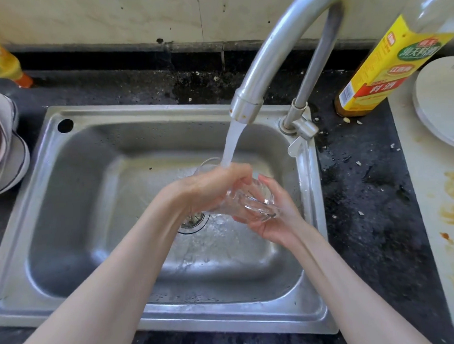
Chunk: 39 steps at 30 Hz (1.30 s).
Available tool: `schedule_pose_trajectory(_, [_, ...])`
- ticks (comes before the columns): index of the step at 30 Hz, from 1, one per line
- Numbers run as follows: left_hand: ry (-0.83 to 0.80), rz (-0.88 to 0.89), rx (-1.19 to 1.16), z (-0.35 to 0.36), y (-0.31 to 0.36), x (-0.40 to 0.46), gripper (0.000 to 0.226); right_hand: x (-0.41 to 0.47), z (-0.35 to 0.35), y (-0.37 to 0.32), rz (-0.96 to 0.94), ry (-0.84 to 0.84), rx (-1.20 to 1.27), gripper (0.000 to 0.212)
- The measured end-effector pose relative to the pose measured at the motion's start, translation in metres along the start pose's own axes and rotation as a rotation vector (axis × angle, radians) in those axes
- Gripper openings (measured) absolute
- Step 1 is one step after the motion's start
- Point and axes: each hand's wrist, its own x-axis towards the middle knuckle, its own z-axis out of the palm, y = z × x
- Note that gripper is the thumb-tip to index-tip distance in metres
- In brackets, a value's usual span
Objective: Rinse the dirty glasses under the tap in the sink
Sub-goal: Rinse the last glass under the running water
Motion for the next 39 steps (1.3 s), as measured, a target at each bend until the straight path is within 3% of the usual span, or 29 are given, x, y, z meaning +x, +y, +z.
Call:
schedule_pose_trajectory(3, [0.061,0.053,-0.105,-0.002,-0.007,0.004,0.059,-0.002,0.000,0.000,-0.103,-0.052,-0.028,0.038])
schedule_pose_trajectory(4, [0.015,0.063,-0.209,0.000,-0.008,0.003,0.059,-0.002,-0.002,-0.001,-0.139,-0.083,-0.043,0.035])
schedule_pose_trajectory(8, [-0.154,0.114,-0.577,0.002,-0.013,-0.006,0.064,-0.006,-0.011,-0.007,-0.243,-0.210,-0.053,0.059])
schedule_pose_trajectory(10, [-0.142,0.121,-0.606,0.002,-0.015,-0.006,0.063,-0.008,-0.016,-0.007,-0.242,-0.231,-0.064,0.050])
schedule_pose_trajectory(13, [-0.072,0.112,-0.594,0.003,-0.019,-0.004,0.055,-0.009,-0.015,-0.006,-0.198,-0.186,-0.083,0.054])
schedule_pose_trajectory(15, [-0.073,0.074,-0.588,0.002,-0.020,-0.004,0.049,-0.009,-0.011,-0.005,-0.157,-0.103,-0.196,0.041])
schedule_pose_trajectory(19, [-0.091,0.004,-0.416,0.006,-0.016,-0.005,0.054,0.001,-0.004,0.002,-0.034,0.004,-0.105,0.037])
schedule_pose_trajectory(22, [0.030,0.000,-0.037,0.014,-0.010,-0.005,0.063,0.000,0.000,0.004,0.097,0.043,0.010,0.031])
schedule_pose_trajectory(26, [0.280,0.189,0.444,0.017,-0.010,-0.011,0.055,-0.002,-0.003,0.007,0.226,0.172,0.096,0.032])
schedule_pose_trajectory(30, [0.391,0.366,0.860,0.003,-0.015,-0.021,0.040,-0.003,-0.010,0.005,0.239,0.212,0.129,0.029])
schedule_pose_trajectory(36, [0.548,0.663,0.677,-0.012,-0.049,-0.012,0.037,-0.009,-0.011,-0.005,0.212,0.151,0.135,0.026])
schedule_pose_trajectory(39, [0.439,0.613,0.443,-0.004,-0.050,-0.013,0.014,-0.014,-0.003,-0.008,0.231,0.094,0.162,0.030])
